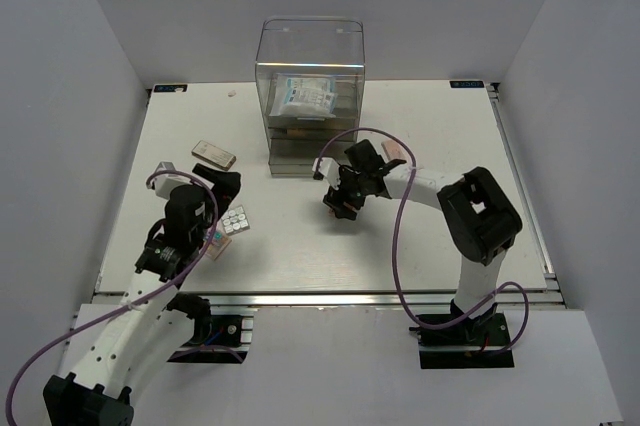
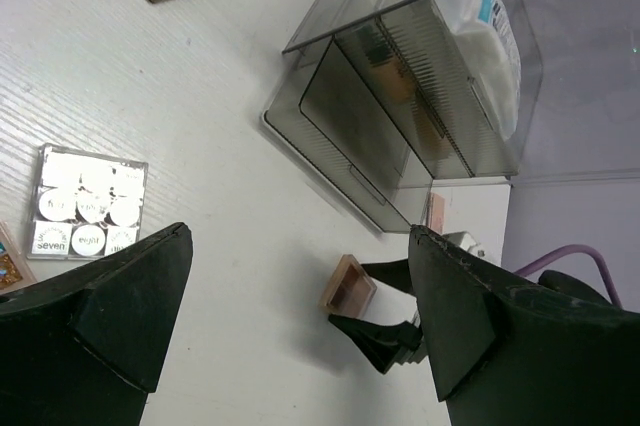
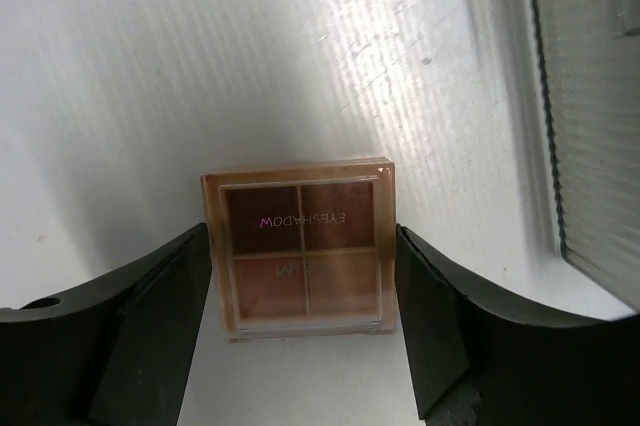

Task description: Organize the makeup

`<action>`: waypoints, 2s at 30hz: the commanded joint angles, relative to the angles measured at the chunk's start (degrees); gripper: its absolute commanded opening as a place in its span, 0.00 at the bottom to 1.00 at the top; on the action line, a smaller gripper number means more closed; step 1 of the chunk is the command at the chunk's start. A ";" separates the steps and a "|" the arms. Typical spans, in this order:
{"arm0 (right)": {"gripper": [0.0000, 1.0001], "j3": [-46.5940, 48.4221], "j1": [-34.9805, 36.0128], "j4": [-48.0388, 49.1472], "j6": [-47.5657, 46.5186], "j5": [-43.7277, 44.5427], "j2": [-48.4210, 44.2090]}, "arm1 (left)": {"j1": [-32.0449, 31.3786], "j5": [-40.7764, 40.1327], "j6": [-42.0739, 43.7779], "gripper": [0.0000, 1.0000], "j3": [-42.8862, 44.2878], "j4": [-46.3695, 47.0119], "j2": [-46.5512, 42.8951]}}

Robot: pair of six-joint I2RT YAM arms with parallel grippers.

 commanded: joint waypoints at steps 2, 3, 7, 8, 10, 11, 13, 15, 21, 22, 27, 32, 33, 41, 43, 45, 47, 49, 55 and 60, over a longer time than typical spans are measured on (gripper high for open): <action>0.23 -4.29 0.23 -3.96 -6.53 -1.71 -3.50 | 0.31 -3.26 3.14 0.98 3.43 -4.15 -0.31; 0.16 -4.30 0.23 -4.40 -7.15 -3.90 -4.46 | 0.31 -4.14 3.58 0.98 3.78 -4.59 -0.49; 0.00 -2.55 0.23 -6.42 -8.74 -10.76 -9.91 | 0.31 -6.69 4.81 0.98 6.94 -8.10 -0.05; 0.00 -0.89 0.32 -6.51 -7.95 -12.25 -10.79 | 0.31 -7.22 5.25 0.98 9.12 -9.94 0.38; 0.00 0.79 0.23 -4.85 -5.85 -15.08 -13.07 | 0.31 -8.71 7.09 0.98 11.16 -11.62 1.88; 0.00 1.67 0.23 -3.80 -3.14 -15.43 -13.61 | 0.31 -9.15 7.62 0.98 12.04 -12.67 2.32; 0.00 3.69 0.32 1.54 0.82 -13.77 -14.23 | 0.31 -9.68 8.94 0.98 13.45 -12.94 3.11; 0.03 5.09 0.32 6.12 7.21 -7.39 -13.97 | 0.31 -9.77 9.03 0.98 13.28 -12.60 2.94; 0.11 2.56 0.40 24.38 14.11 5.99 -12.38 | 0.31 -8.89 7.02 0.98 10.73 -11.63 1.27; 0.11 1.68 0.49 26.86 12.55 7.14 -12.30 | 0.31 -8.81 6.93 0.98 10.47 -11.63 1.01; 0.10 -1.75 0.85 41.44 4.46 15.22 -9.75 | 0.31 -8.81 6.48 0.98 9.50 -11.71 0.12; 0.10 -1.75 0.85 46.39 -0.56 15.94 -6.59 | 0.31 -8.63 6.40 0.98 9.23 -11.63 0.13; 0.10 -2.10 0.93 47.10 -0.82 15.94 -6.24 | 0.31 -8.54 6.31 0.98 9.06 -11.63 0.21; 0.14 -7.38 1.55 55.10 -5.75 18.58 -3.07 | 0.31 -8.81 6.05 0.98 8.79 -11.98 0.04; 0.14 -8.16 1.55 55.01 -5.75 18.67 -2.63 | 0.31 -8.81 5.87 0.98 8.62 -11.98 0.30; 0.14 -8.52 1.55 55.10 -5.84 18.75 -2.28 | 0.39 -8.72 5.78 0.98 8.53 -11.71 0.21; 0.16 -8.61 1.63 54.93 -6.01 18.93 -1.58 | 0.31 -8.72 5.69 0.98 8.44 -11.63 0.48; 0.16 -8.26 1.55 53.52 -6.01 18.58 -0.61 | 0.31 -8.72 5.78 0.98 8.53 -11.54 0.56; 0.18 -6.76 1.63 48.53 -4.61 17.09 1.06 | 0.31 -8.63 5.61 0.98 8.27 -11.45 0.65; 0.17 -5.44 1.46 41.05 -2.24 10.85 0.45 | 0.31 -8.80 5.52 0.98 7.83 -11.63 0.21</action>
